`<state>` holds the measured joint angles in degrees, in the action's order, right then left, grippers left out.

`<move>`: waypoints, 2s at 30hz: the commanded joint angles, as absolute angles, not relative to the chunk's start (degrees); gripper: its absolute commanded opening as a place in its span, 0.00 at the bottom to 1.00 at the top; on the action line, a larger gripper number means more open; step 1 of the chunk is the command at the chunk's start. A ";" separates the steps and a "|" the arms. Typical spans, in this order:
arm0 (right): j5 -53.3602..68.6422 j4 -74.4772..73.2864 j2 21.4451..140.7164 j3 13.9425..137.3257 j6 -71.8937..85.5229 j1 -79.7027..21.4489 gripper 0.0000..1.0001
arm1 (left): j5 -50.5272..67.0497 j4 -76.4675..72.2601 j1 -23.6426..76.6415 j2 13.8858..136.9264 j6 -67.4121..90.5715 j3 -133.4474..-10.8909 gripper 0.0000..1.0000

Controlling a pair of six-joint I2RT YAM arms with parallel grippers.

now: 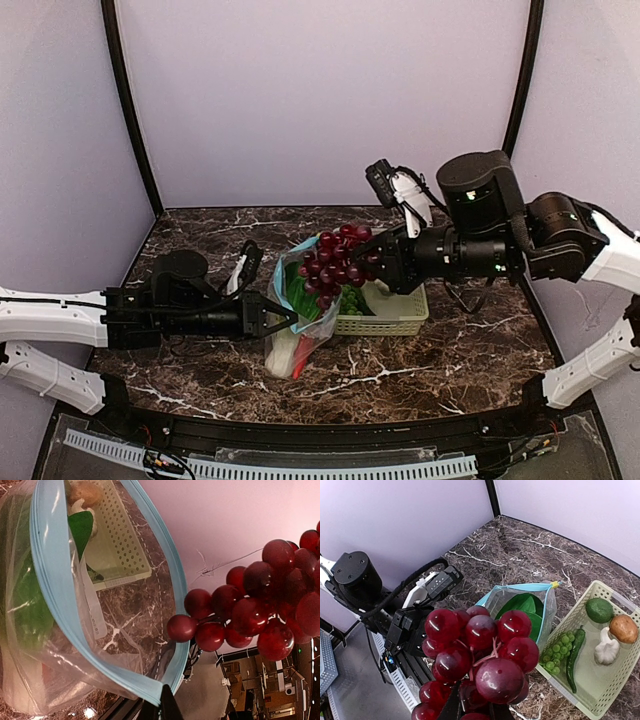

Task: Place the food in the zip-top bag and seal the zipper
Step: Place the fake fruit in the zipper food storage bag.

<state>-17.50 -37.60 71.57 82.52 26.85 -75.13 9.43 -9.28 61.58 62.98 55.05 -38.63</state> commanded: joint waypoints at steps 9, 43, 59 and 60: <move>-3.85 -39.31 82.30 88.47 22.15 -66.97 0.00 | 12.00 -7.94 61.27 62.79 53.05 -40.66 0.01; 2.96 -53.15 103.81 101.44 12.74 -65.90 0.09 | 13.71 -0.35 61.05 59.10 45.87 -45.73 0.01; -5.11 -50.35 90.21 97.51 17.14 -64.07 0.79 | 15.30 -2.00 60.93 59.91 47.82 -44.34 0.01; -5.81 -50.23 89.59 96.48 17.71 -63.38 0.79 | 15.34 -2.06 60.91 59.98 47.86 -44.32 0.01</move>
